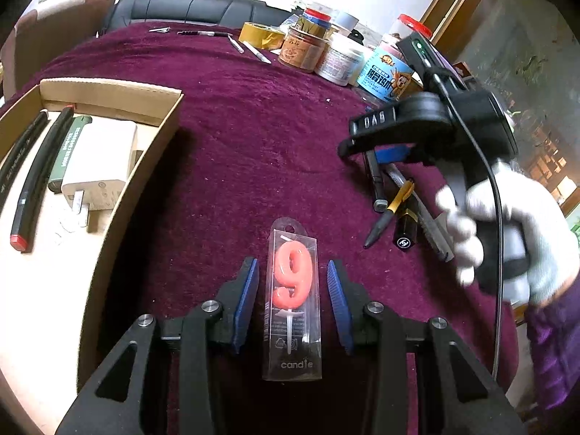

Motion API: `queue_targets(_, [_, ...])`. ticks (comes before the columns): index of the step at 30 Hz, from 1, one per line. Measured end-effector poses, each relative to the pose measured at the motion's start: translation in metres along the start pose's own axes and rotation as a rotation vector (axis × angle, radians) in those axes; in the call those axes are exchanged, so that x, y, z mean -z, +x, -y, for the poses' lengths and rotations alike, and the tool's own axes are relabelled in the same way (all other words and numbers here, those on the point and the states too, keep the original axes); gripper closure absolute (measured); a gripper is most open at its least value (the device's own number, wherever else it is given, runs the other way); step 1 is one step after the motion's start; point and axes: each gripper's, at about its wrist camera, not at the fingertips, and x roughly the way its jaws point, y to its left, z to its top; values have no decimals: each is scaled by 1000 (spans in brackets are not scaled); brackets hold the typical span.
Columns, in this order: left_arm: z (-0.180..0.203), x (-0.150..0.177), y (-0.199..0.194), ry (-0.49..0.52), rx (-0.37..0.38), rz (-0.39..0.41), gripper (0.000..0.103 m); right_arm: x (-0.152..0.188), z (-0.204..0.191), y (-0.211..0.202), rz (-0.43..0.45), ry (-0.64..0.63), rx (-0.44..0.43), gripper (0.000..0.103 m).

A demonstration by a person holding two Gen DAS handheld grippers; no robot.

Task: Organize rigid objects
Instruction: 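Hold the candle box with the left gripper while the right gripper grasps a black pen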

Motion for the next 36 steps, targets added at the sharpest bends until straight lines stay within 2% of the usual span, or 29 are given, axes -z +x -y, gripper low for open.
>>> queue_targets(2, [-1,0,0,-7,8,1,69,12,-4,-4,12,-15,23,57])
queue_targets(4, [-3,0,-1,-16,18,3,69,21,-6,-9,48,-22,32,67])
queue_targets(5, [-5,0,-2,-25,16,6,78,25,-3,-12,65,-9,12,84])
queue_targets(6, [-7,0,-1,-34,26,4,85,25,2,-14,67,14,-12,91])
queue_targets(8, [-7,0,-4,-32,30,13,88,33,9,-22,80,65,-86,91])
queue_targets(10, [-4,1,-7,-20,27,26,89,40,13,-38,123,81,-112,91])
queue_targets(14, [0,1,-13,-5,36,43,92,66,17,-75,176,106,-218,91])
queue_targets(20, [8,5,-59,-4,108,113,92,107,8,-104,202,93,-337,91])
queue_targets(25, [-9,3,-107,-31,147,176,91,127,-15,-118,223,71,-415,91])
queue_targets(28, [-31,2,-135,-56,100,226,91,131,-32,-121,224,55,-468,91])
queue_targets(31, [-67,-3,-151,-103,3,256,91,129,-59,-120,202,34,-533,91])
queue_targets(36, [-124,-16,-138,-204,-109,177,91,123,-108,-103,131,-6,-602,90])
